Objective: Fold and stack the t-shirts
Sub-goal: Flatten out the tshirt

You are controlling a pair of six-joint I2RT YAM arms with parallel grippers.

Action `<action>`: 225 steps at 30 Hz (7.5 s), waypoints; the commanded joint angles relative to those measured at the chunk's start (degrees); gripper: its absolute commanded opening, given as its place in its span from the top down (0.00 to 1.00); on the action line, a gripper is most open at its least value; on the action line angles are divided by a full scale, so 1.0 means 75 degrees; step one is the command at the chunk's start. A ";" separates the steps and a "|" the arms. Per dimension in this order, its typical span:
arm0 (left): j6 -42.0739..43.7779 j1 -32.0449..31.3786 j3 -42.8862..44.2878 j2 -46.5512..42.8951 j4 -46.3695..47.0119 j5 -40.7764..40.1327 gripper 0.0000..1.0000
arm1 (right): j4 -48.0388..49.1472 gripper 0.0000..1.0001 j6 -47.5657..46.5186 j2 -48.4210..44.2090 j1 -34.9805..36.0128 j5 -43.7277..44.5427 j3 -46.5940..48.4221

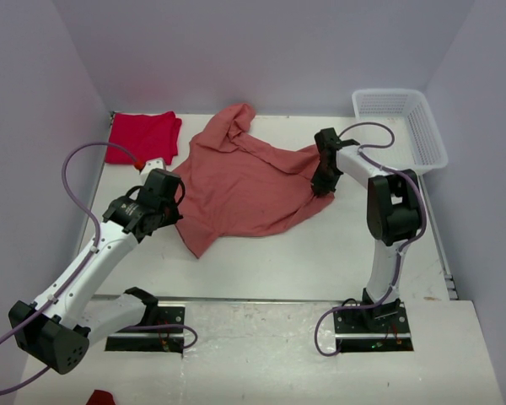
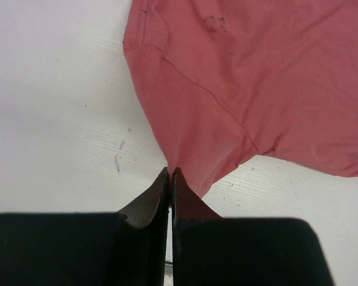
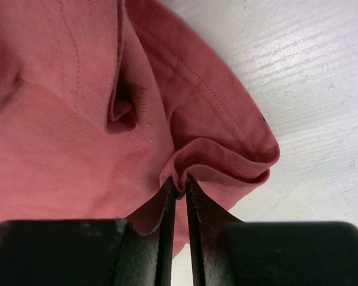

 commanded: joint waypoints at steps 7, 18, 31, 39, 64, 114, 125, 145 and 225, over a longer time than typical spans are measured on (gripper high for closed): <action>0.0194 0.0080 0.0130 -0.0044 0.0219 0.0217 1.00 | -0.0062 1.00 0.0002 -0.0490 0.0047 0.0389 0.0094; 0.0438 0.0080 0.0574 -0.0220 -0.0003 -0.0087 1.00 | -0.0646 1.00 -0.0548 -0.2820 0.0234 0.1617 -0.0445; 0.2043 0.0080 0.4030 -0.0430 -0.0017 -0.0276 1.00 | -0.1186 1.00 -0.2563 -0.4780 0.0164 0.1761 0.1756; 0.3368 0.0080 0.6966 -0.0209 0.0500 0.0016 1.00 | -0.1724 1.00 -0.3361 -0.5530 0.0187 0.1211 0.4052; 0.2771 0.0010 1.0515 0.0236 0.3981 0.4882 1.00 | -0.1621 1.00 -0.3795 -0.8953 0.0269 -0.2095 0.4922; 0.3169 0.0255 1.0372 0.3105 0.2047 0.3488 1.00 | -0.0531 1.00 -0.4415 -0.5877 0.0246 -0.0091 0.4594; 0.3790 0.2011 0.9248 0.6422 0.3289 0.4518 1.00 | 0.0114 1.00 -0.4967 -0.1548 -0.0351 0.0237 0.5402; 0.4002 0.2623 0.8673 0.8721 0.4531 0.5033 1.00 | 0.0676 1.00 -0.5049 0.1851 -0.0926 -0.0114 0.7019; 0.2678 0.3034 0.4877 0.3673 0.5574 0.7284 1.00 | 0.1146 1.00 -0.3985 -0.3150 -0.0258 -0.0430 0.1849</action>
